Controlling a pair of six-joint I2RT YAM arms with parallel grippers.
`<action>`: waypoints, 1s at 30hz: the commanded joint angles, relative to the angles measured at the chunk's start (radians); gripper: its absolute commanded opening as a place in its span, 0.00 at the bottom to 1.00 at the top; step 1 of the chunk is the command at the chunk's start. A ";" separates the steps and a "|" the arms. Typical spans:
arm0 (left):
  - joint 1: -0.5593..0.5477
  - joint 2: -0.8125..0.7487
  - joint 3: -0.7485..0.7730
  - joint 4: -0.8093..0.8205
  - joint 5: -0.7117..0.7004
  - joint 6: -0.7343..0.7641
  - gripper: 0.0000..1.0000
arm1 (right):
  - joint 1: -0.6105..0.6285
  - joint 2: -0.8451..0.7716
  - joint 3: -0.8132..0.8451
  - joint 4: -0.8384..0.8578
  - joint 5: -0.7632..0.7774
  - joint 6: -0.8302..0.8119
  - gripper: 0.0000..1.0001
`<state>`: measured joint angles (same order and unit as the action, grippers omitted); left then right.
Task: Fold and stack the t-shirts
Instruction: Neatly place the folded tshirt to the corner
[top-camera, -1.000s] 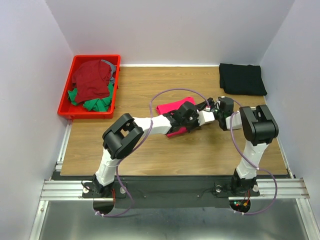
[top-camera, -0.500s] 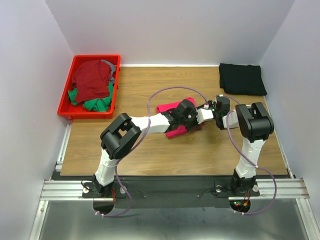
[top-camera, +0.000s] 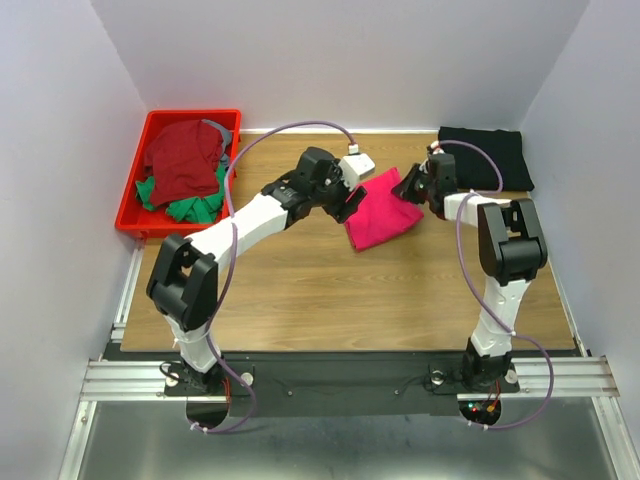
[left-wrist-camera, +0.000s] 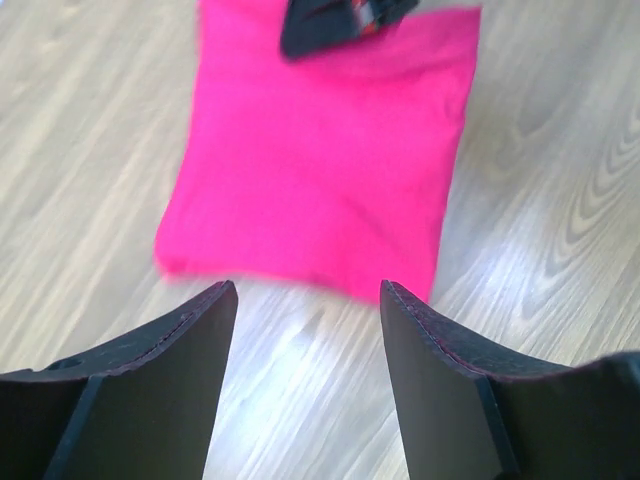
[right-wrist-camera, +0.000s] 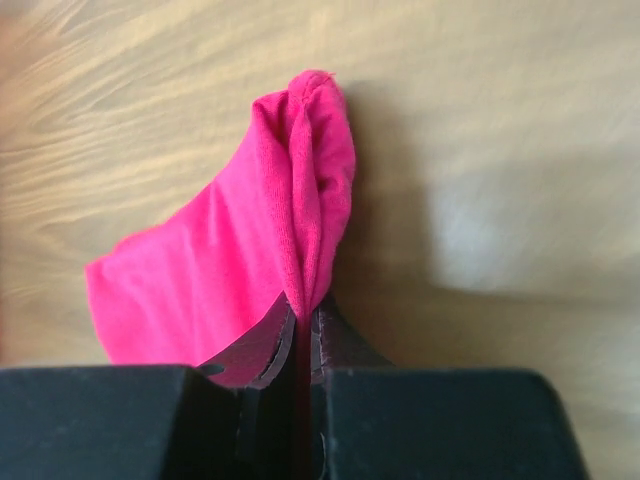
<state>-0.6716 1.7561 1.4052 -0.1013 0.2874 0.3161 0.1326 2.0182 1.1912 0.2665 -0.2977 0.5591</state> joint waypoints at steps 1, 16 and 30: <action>0.003 -0.056 -0.017 -0.066 -0.068 -0.009 0.70 | -0.002 0.008 0.122 -0.085 0.132 -0.292 0.01; 0.035 -0.098 -0.101 -0.110 -0.062 -0.011 0.80 | -0.128 0.198 0.591 -0.202 0.164 -0.593 0.01; 0.047 -0.089 -0.121 -0.094 -0.040 0.000 0.80 | -0.208 0.283 0.936 -0.357 0.098 -0.739 0.01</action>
<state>-0.6308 1.7115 1.3006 -0.2165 0.2253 0.3153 -0.0719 2.3127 2.0567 -0.0826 -0.1665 -0.1257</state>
